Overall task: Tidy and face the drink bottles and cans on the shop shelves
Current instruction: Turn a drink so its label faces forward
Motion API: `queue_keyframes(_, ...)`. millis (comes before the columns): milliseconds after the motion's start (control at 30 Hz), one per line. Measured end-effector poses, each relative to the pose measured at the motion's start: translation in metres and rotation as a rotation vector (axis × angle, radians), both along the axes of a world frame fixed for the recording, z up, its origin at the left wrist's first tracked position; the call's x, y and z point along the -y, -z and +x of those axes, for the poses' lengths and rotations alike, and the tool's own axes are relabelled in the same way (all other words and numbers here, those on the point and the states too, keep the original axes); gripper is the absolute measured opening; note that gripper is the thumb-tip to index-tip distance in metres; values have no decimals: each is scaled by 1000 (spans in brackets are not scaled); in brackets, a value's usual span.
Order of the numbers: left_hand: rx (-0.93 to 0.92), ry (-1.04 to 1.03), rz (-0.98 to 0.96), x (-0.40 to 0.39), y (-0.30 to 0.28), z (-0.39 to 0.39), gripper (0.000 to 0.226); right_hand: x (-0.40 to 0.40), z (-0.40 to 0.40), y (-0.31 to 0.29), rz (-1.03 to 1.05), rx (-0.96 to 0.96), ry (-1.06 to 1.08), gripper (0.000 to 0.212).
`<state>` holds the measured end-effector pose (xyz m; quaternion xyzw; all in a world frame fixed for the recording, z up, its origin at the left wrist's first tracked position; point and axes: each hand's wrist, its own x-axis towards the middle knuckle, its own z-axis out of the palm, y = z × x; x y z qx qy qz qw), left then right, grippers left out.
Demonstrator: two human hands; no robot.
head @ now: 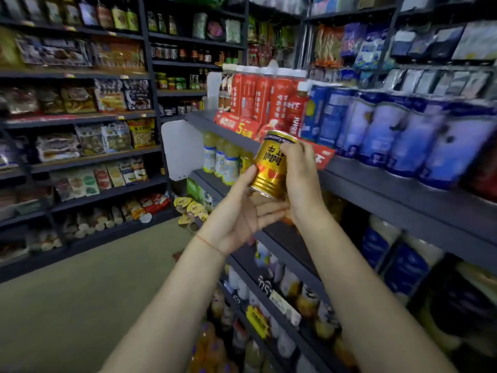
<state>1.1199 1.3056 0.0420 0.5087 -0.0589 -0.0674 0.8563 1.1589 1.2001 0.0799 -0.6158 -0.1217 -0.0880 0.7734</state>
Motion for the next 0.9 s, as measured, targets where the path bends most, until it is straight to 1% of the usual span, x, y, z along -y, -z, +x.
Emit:
queue_keyframes(67, -18, 5, -59, 36, -1, -30, 57, 36, -30, 4, 44, -63, -5, 41)
queue_keyframes(100, -19, 0, -73, 51, -3, -43, 55, 52, -43, 4, 60, -91, -9, 44)
queue_keyframes(200, 4, 7, -86, 84, -8, -77, 46, 96, -80, -2, 32, -121, -46, 34)
queue_keyframes(233, 18, 18, -74, 94, -9, -88, 44, 108, -92, -3, 9, -124, -54, 38)
queue_keyframes(300, 52, 42, -32, 114, -12, -109, 39, 130, -116, -6, -26, -118, -33, 52)
queue_keyframes(367, 60, 89, -8, 133, -10, -129, 32, 151, -140, -2, -39, -101, 32, 51)
queue_keyframes(400, 59, 115, -1, 140, -5, -138, 34, 160, -154, 2, -47, -95, 70, 48)
queue_keyframes(467, -1, 172, -46, 153, 6, -155, 44, 176, -183, 12, -50, -104, 148, 47)
queue_keyframes(567, -71, 196, -132, 175, 24, -184, 37, 198, -226, 24, -127, -121, 183, 50)
queue_keyframes(600, -80, 200, -176, 185, 28, -195, 38, 208, -240, 25, -155, -127, 178, 52)
queue_keyframes(633, -84, 206, -228, 197, 32, -202, 44, 219, -254, 25, -178, -121, 172, 54)
queue_keyframes(667, -83, 218, -272, 209, 33, -209, 56, 232, -266, 26, -205, -106, 173, 54)
queue_keyframes(733, -60, 253, -272, 241, 28, -225, 83, 263, -290, 24, -244, -82, 186, 54)
queue_keyframes(767, -29, 275, -251, 260, 23, -234, 91, 281, -302, 21, -248, -75, 197, 53)
queue_keyframes(800, 3, 304, -239, 281, 17, -243, 96, 300, -313, 18, -244, -62, 211, 52)
queue_keyframes(900, 61, 383, -205, 347, 0, -269, 98, 364, -349, 0, -231, 4, 284, 49)
